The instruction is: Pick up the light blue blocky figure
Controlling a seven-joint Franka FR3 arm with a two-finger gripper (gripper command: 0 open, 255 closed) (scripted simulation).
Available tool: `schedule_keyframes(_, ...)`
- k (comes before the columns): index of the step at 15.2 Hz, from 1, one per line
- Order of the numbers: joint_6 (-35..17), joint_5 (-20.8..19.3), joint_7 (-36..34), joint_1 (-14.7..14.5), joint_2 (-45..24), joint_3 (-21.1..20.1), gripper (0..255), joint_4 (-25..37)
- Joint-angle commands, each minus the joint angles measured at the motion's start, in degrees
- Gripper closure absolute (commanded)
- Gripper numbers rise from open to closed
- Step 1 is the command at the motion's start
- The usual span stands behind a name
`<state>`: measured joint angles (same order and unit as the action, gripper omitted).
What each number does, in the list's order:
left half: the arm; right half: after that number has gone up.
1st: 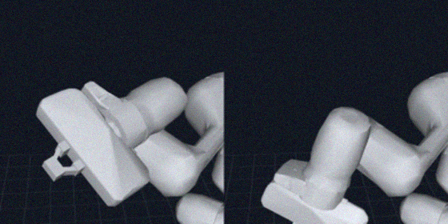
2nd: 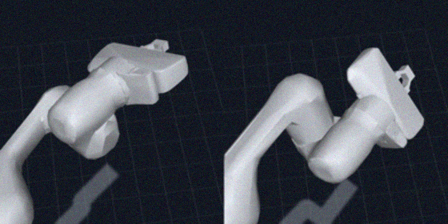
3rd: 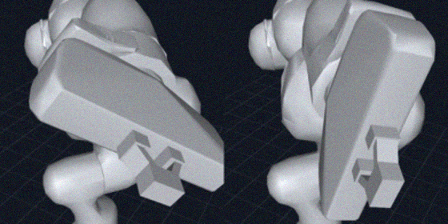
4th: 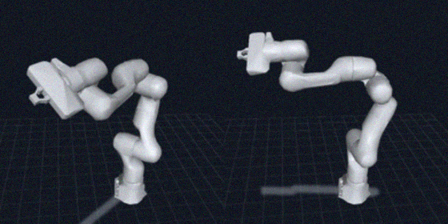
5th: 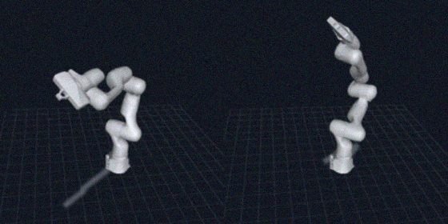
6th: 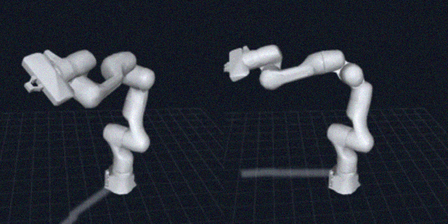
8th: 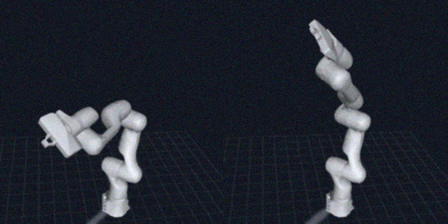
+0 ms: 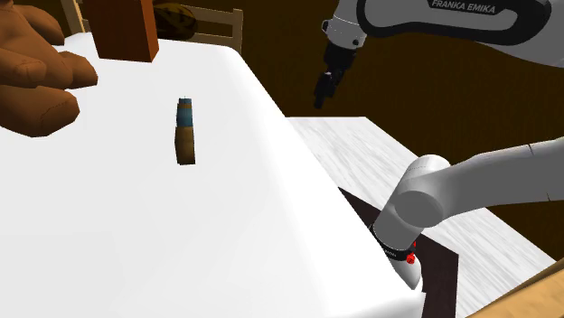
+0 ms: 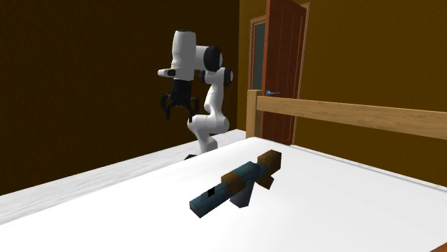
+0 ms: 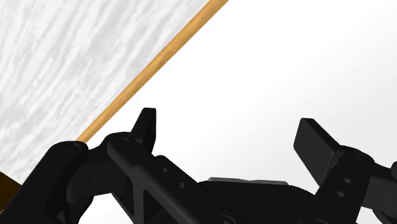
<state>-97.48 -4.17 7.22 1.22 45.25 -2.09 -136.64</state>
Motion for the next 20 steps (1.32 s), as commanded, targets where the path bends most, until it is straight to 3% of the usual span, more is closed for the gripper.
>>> schedule_keyframes(1, 0.00, 0.00, 0.00, 0.00, 0.00, 0.00, 0, 0.00)
schedule_keyframes(11, -3.12, 7.23, -23.50, 0.59, -14.41, -12.94, 0, 8.84)
schedule_keyframes(20, -4.64, 6.59, -44.84, 2.22, -33.25, -22.54, 0, 24.48)
